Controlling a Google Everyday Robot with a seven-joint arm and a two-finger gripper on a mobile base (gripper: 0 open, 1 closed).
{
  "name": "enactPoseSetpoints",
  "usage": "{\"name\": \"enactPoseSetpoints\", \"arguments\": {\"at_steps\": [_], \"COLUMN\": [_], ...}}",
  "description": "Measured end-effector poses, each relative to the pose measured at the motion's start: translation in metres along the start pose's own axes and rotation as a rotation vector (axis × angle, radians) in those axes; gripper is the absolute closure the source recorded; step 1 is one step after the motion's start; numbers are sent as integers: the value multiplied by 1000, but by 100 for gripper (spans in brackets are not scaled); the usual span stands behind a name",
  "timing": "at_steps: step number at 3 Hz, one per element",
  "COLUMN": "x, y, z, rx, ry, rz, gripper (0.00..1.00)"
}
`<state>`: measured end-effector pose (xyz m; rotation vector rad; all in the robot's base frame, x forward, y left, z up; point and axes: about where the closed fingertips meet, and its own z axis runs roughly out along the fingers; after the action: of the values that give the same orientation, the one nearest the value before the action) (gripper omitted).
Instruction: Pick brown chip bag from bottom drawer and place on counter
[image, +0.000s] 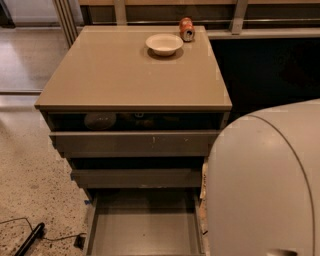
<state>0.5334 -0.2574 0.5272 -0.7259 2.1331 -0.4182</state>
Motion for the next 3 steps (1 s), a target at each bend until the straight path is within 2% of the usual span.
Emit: {"name": "enactPoseSetpoints", "arguments": {"at_steps": [1, 2, 3], "x": [4, 9, 40], "y": [5, 7, -2], "z": [6, -23, -84], "rx": [-12, -18, 20], "ry": [15, -11, -44], "rz": [-4, -53, -102], "gripper": [100, 100, 100]}}
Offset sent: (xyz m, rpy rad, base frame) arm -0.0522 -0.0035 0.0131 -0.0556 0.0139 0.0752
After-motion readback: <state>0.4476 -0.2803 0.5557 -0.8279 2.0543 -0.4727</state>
